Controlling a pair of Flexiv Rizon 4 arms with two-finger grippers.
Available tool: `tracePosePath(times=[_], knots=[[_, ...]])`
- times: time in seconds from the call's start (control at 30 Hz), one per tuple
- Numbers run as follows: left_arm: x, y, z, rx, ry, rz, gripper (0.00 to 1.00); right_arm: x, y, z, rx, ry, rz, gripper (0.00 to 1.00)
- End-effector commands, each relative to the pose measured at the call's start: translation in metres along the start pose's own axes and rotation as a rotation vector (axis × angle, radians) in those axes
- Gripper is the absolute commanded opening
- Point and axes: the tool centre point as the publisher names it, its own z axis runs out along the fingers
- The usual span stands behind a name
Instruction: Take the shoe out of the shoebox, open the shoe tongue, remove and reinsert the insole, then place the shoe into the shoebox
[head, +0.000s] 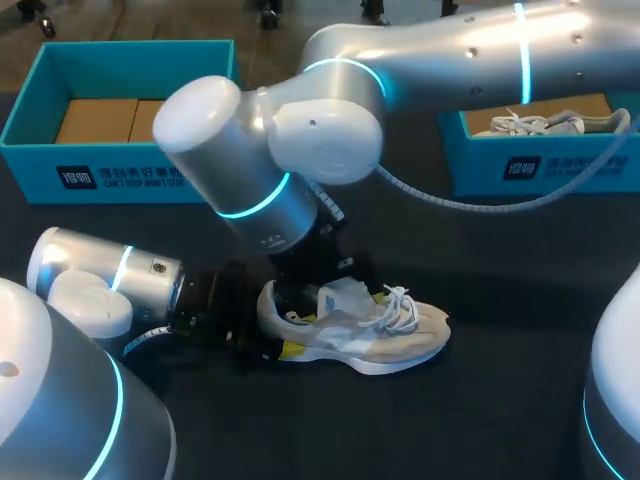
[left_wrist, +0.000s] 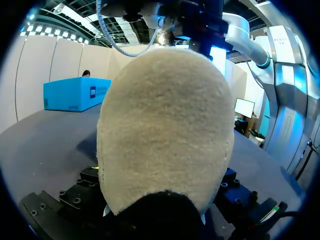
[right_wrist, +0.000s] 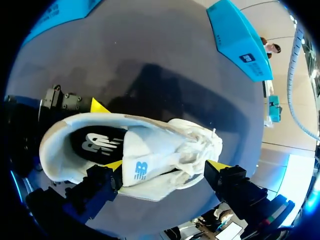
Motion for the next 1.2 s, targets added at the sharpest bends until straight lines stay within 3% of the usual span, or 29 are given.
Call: tracePosePath(times=[0.03, 0.4, 0.53, 0.7, 0.87, 1.13, 1.2], knots=[[0.0, 0.003, 0.0, -0.002, 0.0, -0.001, 0.0, -0.017, -0.005, 0.003, -0.033, 0.074, 0.498, 1.0], [0.0, 0.003, 0.0, -0.002, 0.0, -0.001, 0.0, -0.037, -0.001, -0.004, -0.015, 0.15, 0.507, 1.0], [0.0, 0.003, 0.0, -0.002, 0.0, -0.001, 0.0, -0.033, 0.0, -0.003, -0.01, 0.189, 0.478, 0.88], [0.0, 0.003, 0.0, -0.002, 0.0, -0.001, 0.0, -0.016, 0.008, 0.002, 0.024, 0.233, 0.436, 0.82], [0.0, 0.003, 0.0, -0.002, 0.0, -0.001, 0.0, -0.004, 0.011, 0.002, 0.04, 0.246, 0.415, 0.65], [0.0, 0.003, 0.0, -0.002, 0.0, -0.001, 0.0, -0.003, 0.007, -0.006, 0.05, 0.227, 0.419, 0.56], [0.0, 0.003, 0.0, -0.002, 0.0, -0.001, 0.0, -0.005, 0.007, -0.006, 0.049, 0.232, 0.422, 0.47]])
